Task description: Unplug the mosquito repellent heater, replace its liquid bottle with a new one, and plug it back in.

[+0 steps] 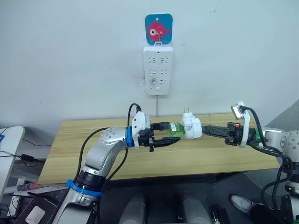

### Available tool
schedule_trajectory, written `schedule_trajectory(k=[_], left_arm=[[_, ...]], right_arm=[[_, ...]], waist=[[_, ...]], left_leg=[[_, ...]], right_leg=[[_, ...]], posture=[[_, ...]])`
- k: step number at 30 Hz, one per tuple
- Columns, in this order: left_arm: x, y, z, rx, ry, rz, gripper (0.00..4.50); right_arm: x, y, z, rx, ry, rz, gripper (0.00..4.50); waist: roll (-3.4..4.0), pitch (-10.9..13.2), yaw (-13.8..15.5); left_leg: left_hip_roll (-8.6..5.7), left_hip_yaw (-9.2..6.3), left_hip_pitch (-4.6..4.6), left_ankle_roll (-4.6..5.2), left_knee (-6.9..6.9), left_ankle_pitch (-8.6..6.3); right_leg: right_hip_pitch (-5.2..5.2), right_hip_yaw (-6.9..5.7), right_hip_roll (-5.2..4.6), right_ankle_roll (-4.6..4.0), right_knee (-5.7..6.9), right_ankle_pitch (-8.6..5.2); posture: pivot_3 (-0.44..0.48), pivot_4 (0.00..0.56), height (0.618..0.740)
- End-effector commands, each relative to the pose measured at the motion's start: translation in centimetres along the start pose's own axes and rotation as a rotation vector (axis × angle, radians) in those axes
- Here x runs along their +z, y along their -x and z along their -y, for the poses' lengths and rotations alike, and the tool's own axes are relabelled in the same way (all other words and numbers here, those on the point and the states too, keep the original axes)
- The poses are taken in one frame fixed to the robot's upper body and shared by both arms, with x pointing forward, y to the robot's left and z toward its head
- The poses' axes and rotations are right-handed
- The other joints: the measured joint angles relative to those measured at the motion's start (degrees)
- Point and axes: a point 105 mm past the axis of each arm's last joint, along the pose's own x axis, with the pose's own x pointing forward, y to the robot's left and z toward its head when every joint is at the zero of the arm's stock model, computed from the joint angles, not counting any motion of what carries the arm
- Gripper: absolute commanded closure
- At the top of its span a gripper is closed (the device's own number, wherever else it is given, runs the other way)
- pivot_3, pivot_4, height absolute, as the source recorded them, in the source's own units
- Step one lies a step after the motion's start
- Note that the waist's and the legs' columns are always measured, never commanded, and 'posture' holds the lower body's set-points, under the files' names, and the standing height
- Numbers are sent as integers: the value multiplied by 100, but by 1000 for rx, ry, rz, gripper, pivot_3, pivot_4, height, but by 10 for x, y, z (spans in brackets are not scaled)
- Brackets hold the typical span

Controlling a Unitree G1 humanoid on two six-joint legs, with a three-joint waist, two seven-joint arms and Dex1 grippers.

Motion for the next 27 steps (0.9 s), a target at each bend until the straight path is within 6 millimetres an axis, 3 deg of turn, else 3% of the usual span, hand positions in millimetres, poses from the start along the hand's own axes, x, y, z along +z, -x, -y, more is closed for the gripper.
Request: schedule_trajectory(k=[1, 18, 27], left_arm=[[3, -2, 5, -32, -26, 4, 2257], [2, -3, 11, -75, -3, -1, 2257], [-1, 0, 12, -76, -4, -19, 2257]], right_arm=[[-1, -6, -26, 143, -1, -10, 62], [-9, -5, -44, 232, -75, -73, 62], [-11, -3, -39, 186, -59, -81, 62]], waist=[[0, 0, 6], [1, -1, 53], [1, -2, 53]], left_leg=[[0, -4, -1, 0, -1, 0], [-8, -7, -5, 0, -1, -1], [-8, -7, -5, 0, 0, -1]], right_leg=[[0, 1, 0, -1, 1, 0], [0, 7, -7, 0, -2, 1], [0, 7, -7, 0, -2, 1]], posture=[[-17, 127, 740], [-18, 133, 740], [-18, 135, 740]])
